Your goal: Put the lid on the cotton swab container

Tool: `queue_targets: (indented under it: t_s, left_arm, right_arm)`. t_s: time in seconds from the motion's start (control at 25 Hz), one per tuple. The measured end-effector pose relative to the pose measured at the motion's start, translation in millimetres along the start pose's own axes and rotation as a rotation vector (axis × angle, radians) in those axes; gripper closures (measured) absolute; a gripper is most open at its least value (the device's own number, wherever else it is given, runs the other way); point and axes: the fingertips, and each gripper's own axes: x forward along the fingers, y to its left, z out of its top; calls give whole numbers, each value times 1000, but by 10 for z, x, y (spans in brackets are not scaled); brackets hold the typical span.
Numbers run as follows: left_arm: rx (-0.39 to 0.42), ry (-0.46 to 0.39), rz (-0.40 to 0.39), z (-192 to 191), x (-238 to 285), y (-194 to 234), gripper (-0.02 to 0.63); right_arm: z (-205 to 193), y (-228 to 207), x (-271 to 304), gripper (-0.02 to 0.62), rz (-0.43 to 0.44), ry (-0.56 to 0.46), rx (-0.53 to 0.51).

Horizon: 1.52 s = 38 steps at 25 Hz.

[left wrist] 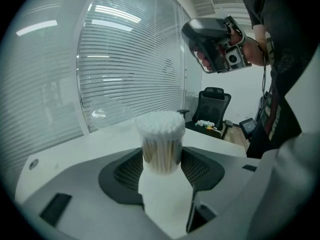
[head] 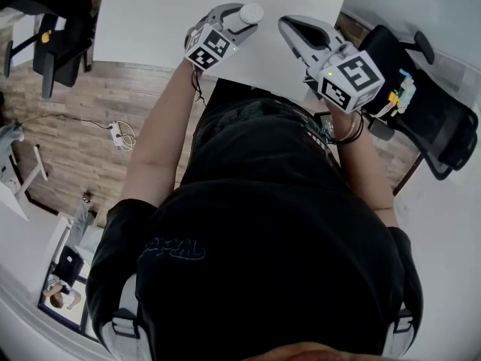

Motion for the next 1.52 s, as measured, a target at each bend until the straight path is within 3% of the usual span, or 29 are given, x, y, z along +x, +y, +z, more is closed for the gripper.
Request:
queue_targets:
  t_s: [0.24, 0.76, 1.2, 1.52]
  left_arm:
    - [-5, -8, -41, 221, -87, -469, 359]
    - [11, -39, -10, 688, -573, -1269, 359]
    - [79, -17, 36, 836, -790, -1651, 359]
    - [83, -4, 1, 878, -808, -1827, 359]
  right_arm:
    - [-80, 107, -293, 572, 25, -26, -4]
    - [-188, 437, -855, 571, 98, -49, -77]
    - [-108, 621, -1033, 571, 153, -57, -130]
    - [-104, 792, -1052, 571, 250, -46, -124]
